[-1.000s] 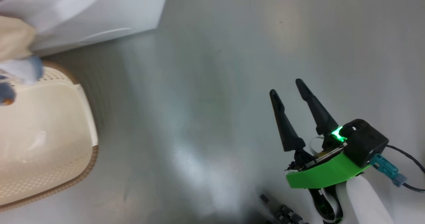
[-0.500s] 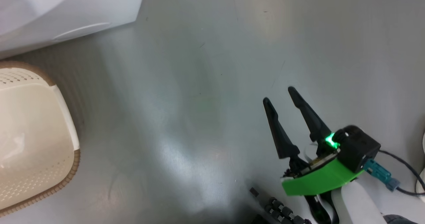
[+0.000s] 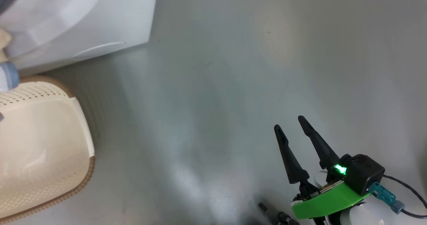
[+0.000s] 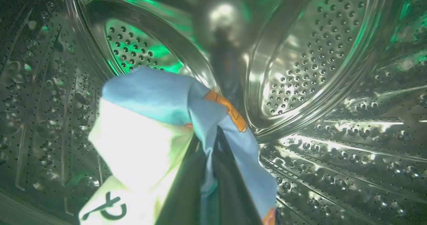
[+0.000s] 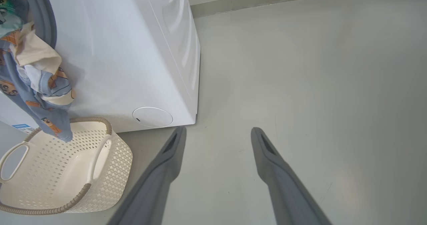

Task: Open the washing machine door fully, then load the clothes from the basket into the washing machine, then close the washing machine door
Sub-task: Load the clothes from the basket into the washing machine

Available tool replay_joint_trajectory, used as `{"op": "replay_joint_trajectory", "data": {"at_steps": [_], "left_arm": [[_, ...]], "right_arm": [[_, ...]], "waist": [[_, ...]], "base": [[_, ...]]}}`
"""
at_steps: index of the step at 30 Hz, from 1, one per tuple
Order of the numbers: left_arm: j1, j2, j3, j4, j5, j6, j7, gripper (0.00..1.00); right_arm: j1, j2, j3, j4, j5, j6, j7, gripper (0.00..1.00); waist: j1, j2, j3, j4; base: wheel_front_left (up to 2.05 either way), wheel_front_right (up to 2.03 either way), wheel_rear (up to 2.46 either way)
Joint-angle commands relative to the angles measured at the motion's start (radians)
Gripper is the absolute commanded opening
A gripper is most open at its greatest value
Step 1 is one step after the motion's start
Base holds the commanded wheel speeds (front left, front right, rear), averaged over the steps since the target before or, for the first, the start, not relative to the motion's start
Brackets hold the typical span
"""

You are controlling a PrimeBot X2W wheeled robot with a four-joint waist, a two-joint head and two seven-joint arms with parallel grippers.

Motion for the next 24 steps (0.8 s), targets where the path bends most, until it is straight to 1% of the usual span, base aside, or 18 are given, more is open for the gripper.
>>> {"op": "replay_joint_trajectory", "data": {"at_steps": [1, 2, 3, 4, 5, 6, 13, 17, 21, 24], "left_arm": [[-0.002, 0.039, -0.008, 0.000, 0.015, 0.002, -0.005, 0.16], [-0.009, 0.036, -0.012, 0.021, 0.017, 0.006, -0.005, 0.41], [-0.018, 0.032, -0.018, 0.038, 0.019, 0.007, -0.005, 0.49], [-0.026, 0.030, -0.022, 0.051, 0.020, 0.009, -0.005, 0.72], [-0.033, 0.027, -0.026, 0.066, 0.022, 0.014, -0.005, 1.00], [-0.044, 0.021, -0.031, 0.109, 0.023, 0.026, -0.004, 1.00], [-0.043, -0.011, -0.053, 0.191, 0.029, 0.066, -0.005, 1.00], [-0.027, -0.033, -0.055, 0.211, 0.022, 0.077, -0.005, 1.00], [-0.007, -0.065, -0.040, 0.208, -0.002, 0.107, -0.005, 1.00], [0.019, -0.086, -0.050, 0.204, -0.003, 0.100, -0.005, 1.00]], "right_arm": [[0.037, -0.014, 0.015, -0.023, -0.008, 0.002, -0.005, 1.00], [0.040, -0.015, 0.014, -0.023, -0.008, 0.002, -0.005, 1.00], [0.041, -0.016, 0.014, -0.023, -0.008, 0.002, -0.005, 1.00], [0.042, -0.017, 0.014, -0.023, -0.007, 0.002, -0.005, 1.00], [0.041, -0.017, 0.015, -0.023, -0.006, 0.002, -0.005, 1.00], [0.040, -0.017, 0.014, -0.020, -0.006, 0.002, -0.005, 1.00], [0.038, -0.013, -0.003, -0.014, -0.001, 0.002, -0.005, 1.00], [0.032, -0.015, -0.008, -0.012, -0.003, 0.002, -0.005, 1.00], [0.019, -0.019, -0.011, -0.010, -0.004, 0.002, -0.005, 1.00], [0.011, -0.018, -0.013, -0.006, -0.003, 0.002, -0.005, 1.00]], "waist": [[0.0000, 0.0000, -0.023, 0.013], [0.0000, 0.0000, -0.027, 0.015], [0.0000, 0.0000, -0.030, 0.017], [0.0000, 0.0000, -0.033, 0.018], [0.0000, 0.0000, -0.036, 0.020], [0.0000, 0.0000, -0.043, 0.024], [0.0000, 0.0000, -0.080, 0.055], [0.0000, 0.0000, -0.099, 0.073], [0.0000, 0.0000, -0.118, 0.100], [0.0000, 0.0000, -0.136, 0.122]], "base": [[0.00, 0.00, 0.00], [0.00, 0.00, 0.00], [0.00, 0.00, 0.00], [0.00, 0.00, 0.00], [0.00, 0.00, 0.00], [0.00, 0.00, 0.00], [0.00, 0.00, 0.00], [0.00, 0.00, 0.00], [0.00, 0.00, 0.00], [0.00, 0.00, 0.00]]}}
